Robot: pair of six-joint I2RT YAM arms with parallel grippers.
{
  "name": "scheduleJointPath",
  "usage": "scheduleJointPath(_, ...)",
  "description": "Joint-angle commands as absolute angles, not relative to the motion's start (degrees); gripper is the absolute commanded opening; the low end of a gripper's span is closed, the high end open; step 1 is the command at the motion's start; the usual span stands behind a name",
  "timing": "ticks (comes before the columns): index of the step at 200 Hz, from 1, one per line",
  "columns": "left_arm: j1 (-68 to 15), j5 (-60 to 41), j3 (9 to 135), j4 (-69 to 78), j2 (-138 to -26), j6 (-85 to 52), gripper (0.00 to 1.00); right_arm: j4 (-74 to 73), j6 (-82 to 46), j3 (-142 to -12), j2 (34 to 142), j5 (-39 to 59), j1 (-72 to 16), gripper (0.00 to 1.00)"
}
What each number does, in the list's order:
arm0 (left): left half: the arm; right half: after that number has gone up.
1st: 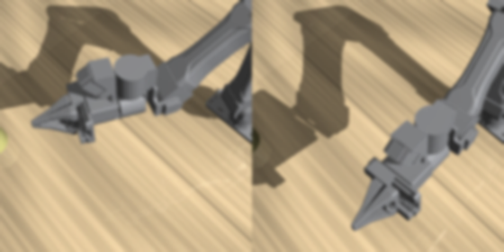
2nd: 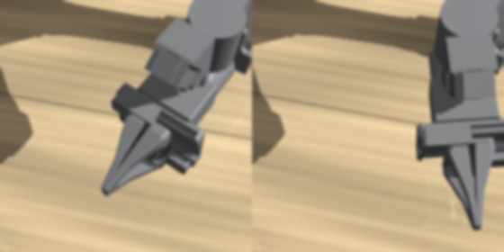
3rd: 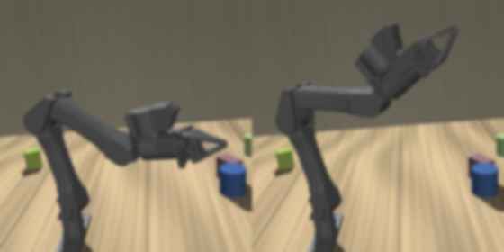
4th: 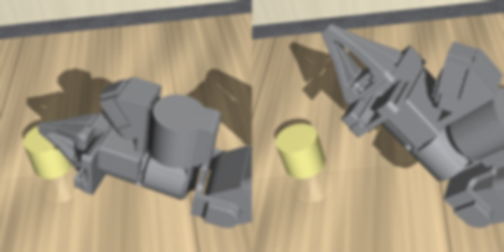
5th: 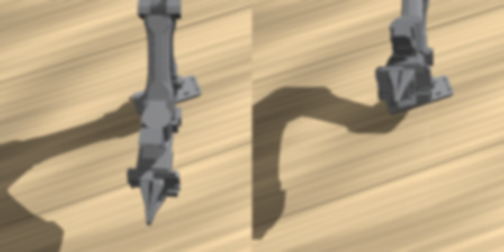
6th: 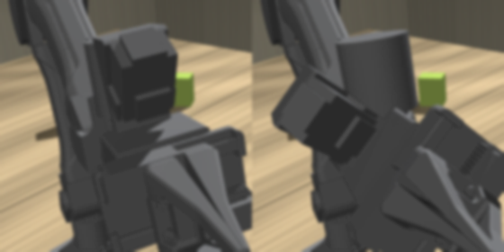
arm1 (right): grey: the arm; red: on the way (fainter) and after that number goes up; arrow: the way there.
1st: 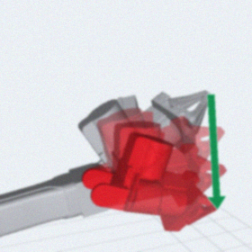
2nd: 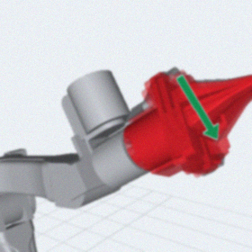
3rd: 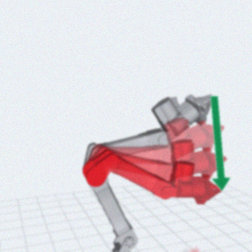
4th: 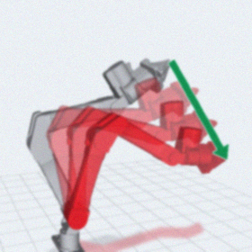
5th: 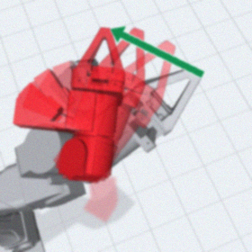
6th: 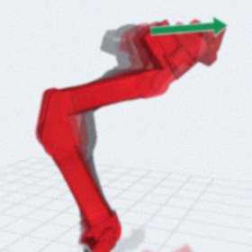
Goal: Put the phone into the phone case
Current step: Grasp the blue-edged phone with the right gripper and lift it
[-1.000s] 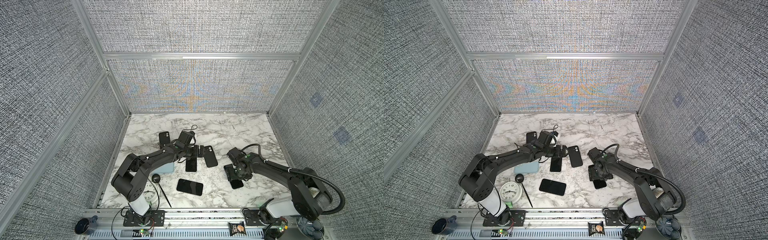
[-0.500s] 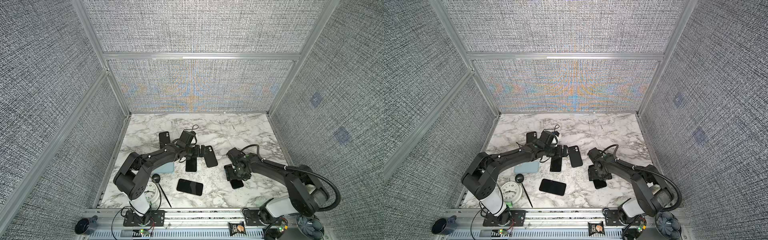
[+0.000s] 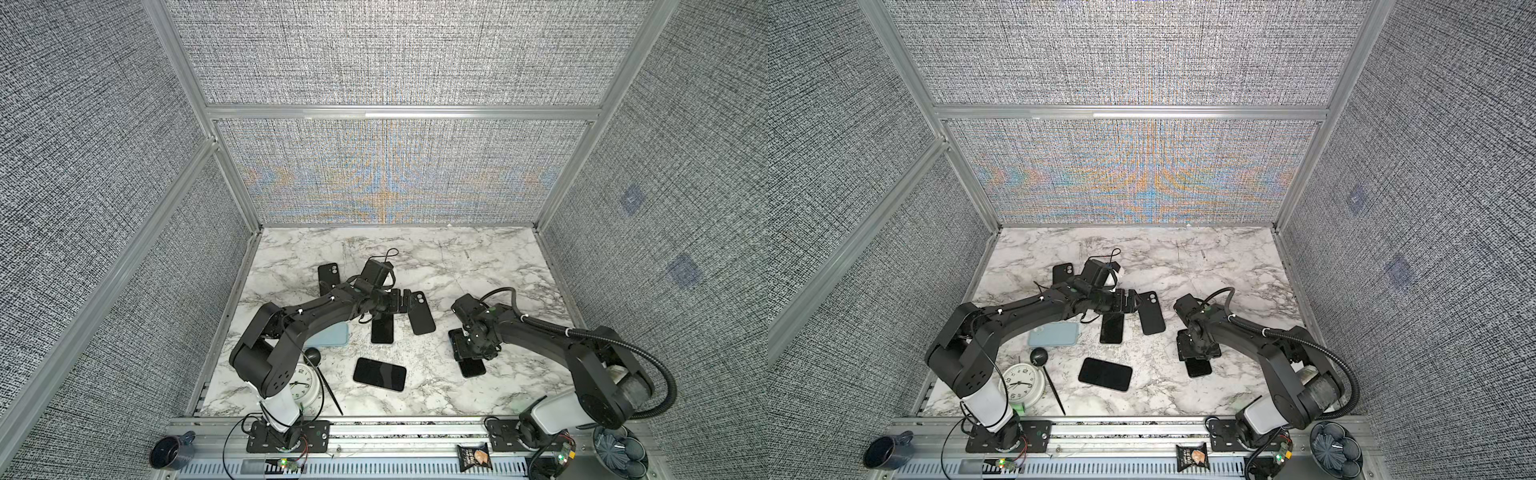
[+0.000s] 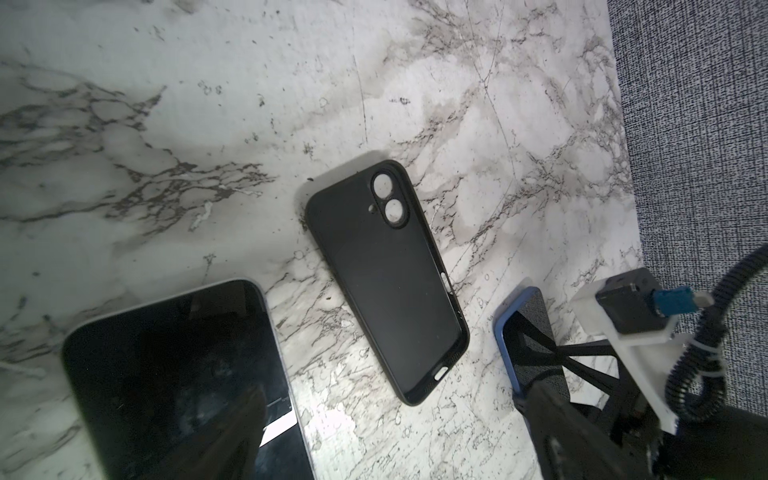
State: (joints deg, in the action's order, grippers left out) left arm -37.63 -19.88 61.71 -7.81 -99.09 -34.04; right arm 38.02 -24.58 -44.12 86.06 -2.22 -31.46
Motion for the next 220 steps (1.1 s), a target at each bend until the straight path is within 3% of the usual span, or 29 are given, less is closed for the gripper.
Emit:
scheduleJointPath(1, -37.66, -21.53, 62.01, -7.75, -99.33, -33.64, 0.98, 34.78, -24.97, -43.2, 86.41, -1.15, -31.44, 0.7)
scheduleJointPath(156, -37.62, -26.7, 62.43, -5.8, -102.15, -34.03, 0.98, 27.09, -22.81, -40.74, 82.22, 4.9, -32.61, 0.62)
scheduleJointPath(220, -37.62, -33.89, 60.52, -1.04, -103.3, -34.76, 0.92, 20.84, -22.41, -38.58, 78.58, 6.78, -35.26, 0.6)
